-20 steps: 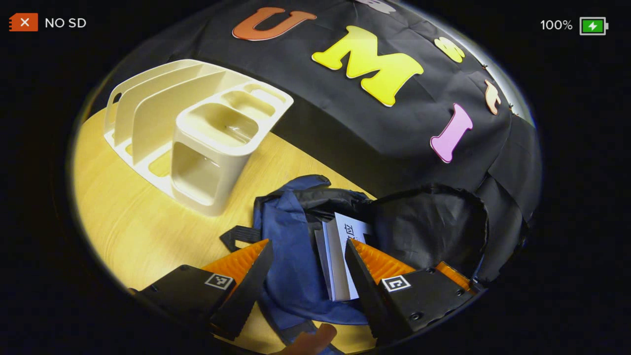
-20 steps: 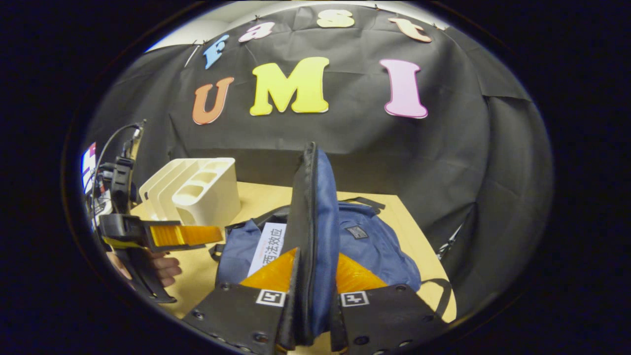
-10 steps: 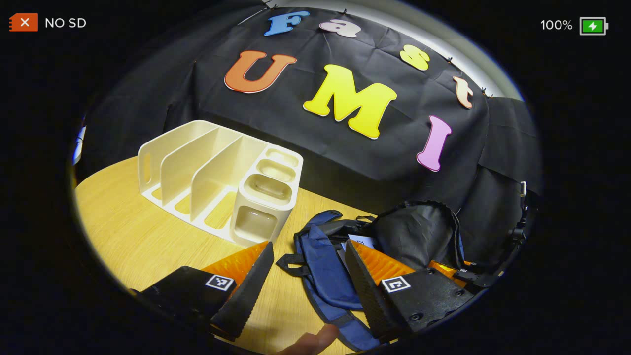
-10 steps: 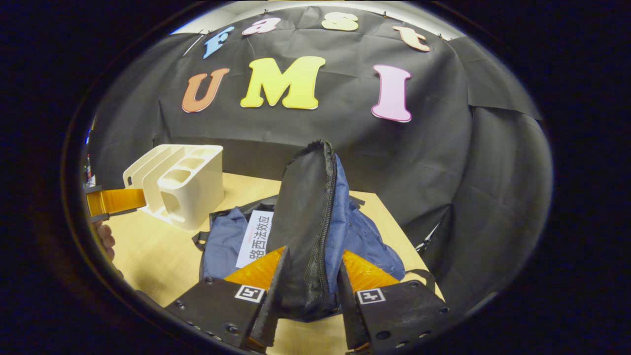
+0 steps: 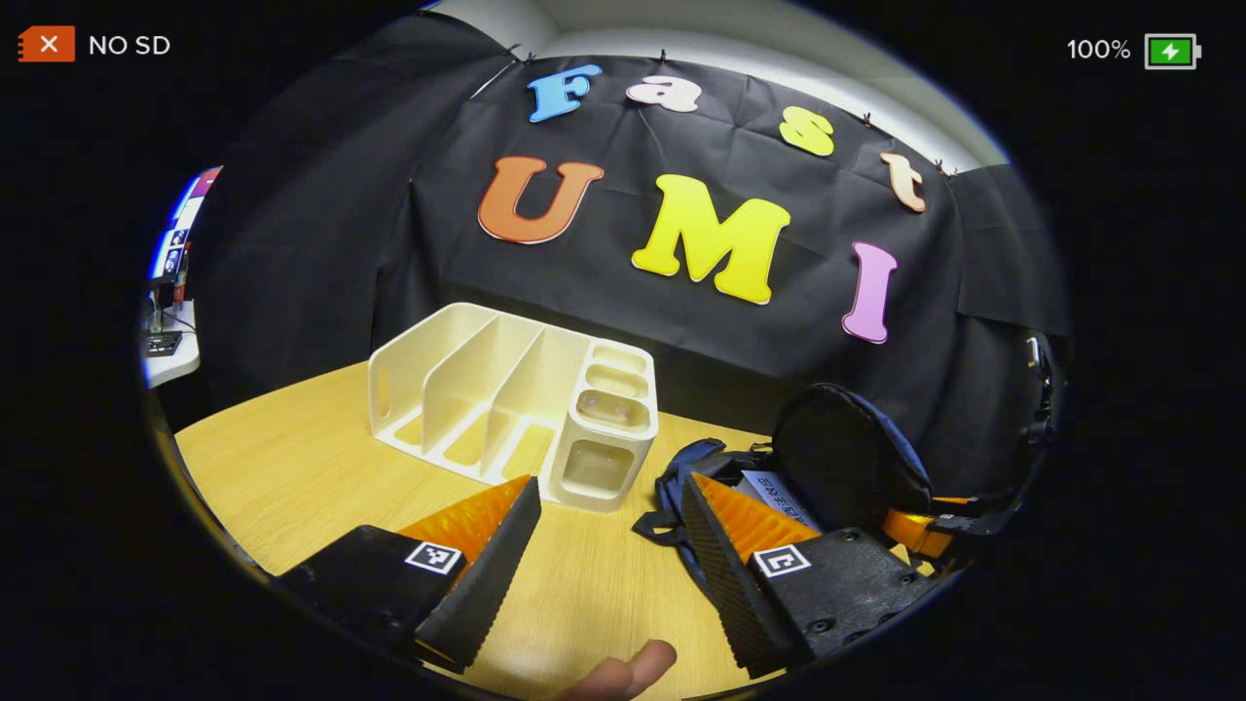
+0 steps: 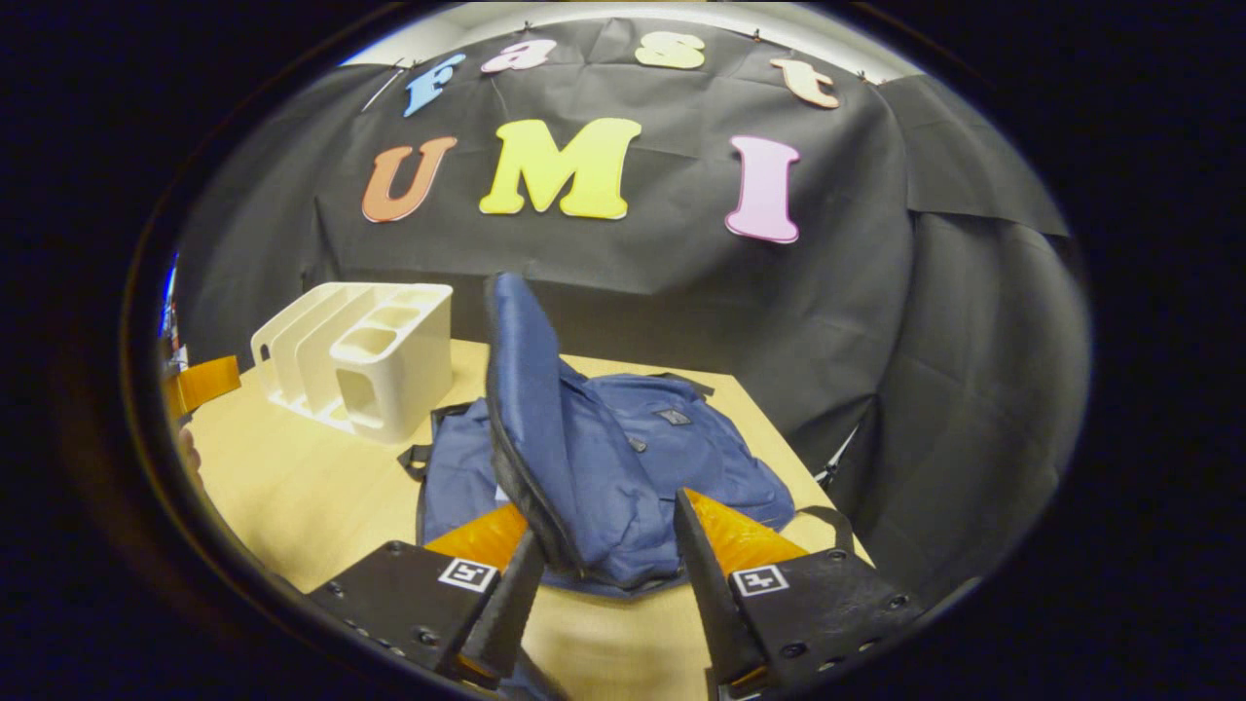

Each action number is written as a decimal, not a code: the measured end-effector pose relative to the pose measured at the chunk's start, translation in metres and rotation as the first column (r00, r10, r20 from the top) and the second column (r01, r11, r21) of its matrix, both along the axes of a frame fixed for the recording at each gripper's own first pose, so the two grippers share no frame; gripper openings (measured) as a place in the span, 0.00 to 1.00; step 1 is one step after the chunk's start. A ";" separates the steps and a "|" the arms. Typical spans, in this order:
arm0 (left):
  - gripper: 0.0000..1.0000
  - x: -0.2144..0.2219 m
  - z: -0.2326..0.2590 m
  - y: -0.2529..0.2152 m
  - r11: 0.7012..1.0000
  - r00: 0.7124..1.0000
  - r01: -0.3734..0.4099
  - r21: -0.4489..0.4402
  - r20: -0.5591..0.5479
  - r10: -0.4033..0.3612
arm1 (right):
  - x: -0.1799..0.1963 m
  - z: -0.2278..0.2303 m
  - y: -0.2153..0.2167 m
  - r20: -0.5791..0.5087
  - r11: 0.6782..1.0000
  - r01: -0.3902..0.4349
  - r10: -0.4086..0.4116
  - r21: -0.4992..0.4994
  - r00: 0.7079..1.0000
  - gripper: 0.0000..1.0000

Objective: Open the schoolbag, grab two books from the bookshelf and put them into the schoolbag.

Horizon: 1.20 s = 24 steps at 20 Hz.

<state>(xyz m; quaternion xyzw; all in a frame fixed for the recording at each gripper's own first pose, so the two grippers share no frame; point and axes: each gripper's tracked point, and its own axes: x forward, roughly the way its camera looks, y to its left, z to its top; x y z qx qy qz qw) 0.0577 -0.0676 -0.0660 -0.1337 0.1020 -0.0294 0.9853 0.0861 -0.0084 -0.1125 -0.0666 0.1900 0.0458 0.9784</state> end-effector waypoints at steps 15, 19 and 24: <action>0.93 -0.088 0.023 0.033 0.982 0.995 -0.008 0.187 0.095 -0.010 | -0.101 0.052 -0.037 0.235 0.989 0.069 -0.099 0.132 0.967 0.94; 0.93 -0.089 0.024 0.021 0.983 0.992 0.017 0.184 0.118 -0.040 | -0.104 0.051 -0.028 0.251 0.989 0.027 -0.063 0.147 0.966 0.94; 0.93 -0.082 0.008 0.011 0.981 0.994 0.014 0.193 0.100 -0.034 | -0.105 0.046 -0.033 0.288 0.994 0.004 -0.035 0.109 0.957 0.95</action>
